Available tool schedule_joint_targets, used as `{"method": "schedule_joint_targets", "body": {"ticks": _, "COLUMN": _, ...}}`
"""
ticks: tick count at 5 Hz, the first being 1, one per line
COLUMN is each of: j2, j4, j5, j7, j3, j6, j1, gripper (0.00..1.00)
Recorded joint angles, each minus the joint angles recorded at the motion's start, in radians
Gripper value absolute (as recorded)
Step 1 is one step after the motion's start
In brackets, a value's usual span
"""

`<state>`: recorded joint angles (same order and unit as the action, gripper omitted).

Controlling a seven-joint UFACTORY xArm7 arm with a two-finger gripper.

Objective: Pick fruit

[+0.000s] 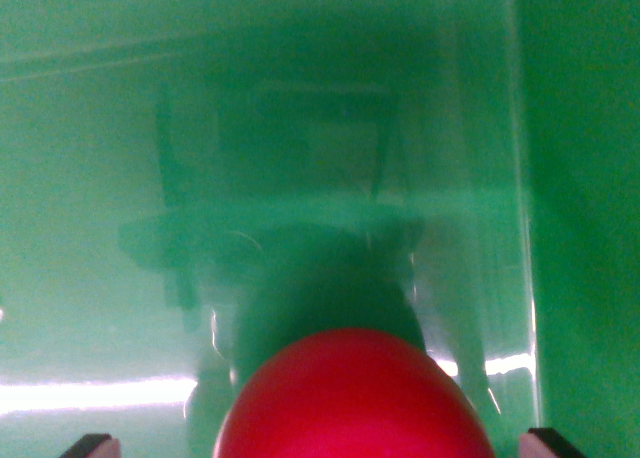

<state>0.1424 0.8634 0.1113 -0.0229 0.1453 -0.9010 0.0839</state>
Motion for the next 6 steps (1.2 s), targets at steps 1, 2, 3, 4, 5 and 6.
{"method": "schedule_joint_targets", "body": {"ticks": 1, "j2": 0.005, "j4": -0.031, "j5": 0.0059, "j7": 0.0, "j3": 0.005, "j6": 0.031, "j1": 0.0036, "gripper": 0.0}}
{"method": "schedule_joint_targets", "body": {"ticks": 2, "j2": 0.005, "j4": -0.031, "j5": 0.0059, "j7": 0.0, "j3": 0.005, "j6": 0.031, "j1": 0.0036, "gripper": 0.0}}
{"method": "schedule_joint_targets", "body": {"ticks": 3, "j2": 0.01, "j4": -0.057, "j5": 0.0109, "j7": -0.001, "j3": 0.008, "j6": 0.057, "j1": 0.0066, "gripper": 0.0}}
{"method": "schedule_joint_targets", "body": {"ticks": 4, "j2": 0.01, "j4": -0.057, "j5": 0.0109, "j7": -0.001, "j3": 0.008, "j6": 0.057, "j1": 0.0066, "gripper": 0.0}}
{"method": "schedule_joint_targets", "body": {"ticks": 5, "j2": 0.013, "j4": -0.077, "j5": 0.0148, "j7": -0.001, "j3": 0.011, "j6": 0.077, "j1": 0.0089, "gripper": 0.0}}
{"method": "schedule_joint_targets", "body": {"ticks": 6, "j2": 0.013, "j4": -0.077, "j5": 0.0148, "j7": -0.001, "j3": 0.011, "j6": 0.077, "j1": 0.0089, "gripper": 0.0}}
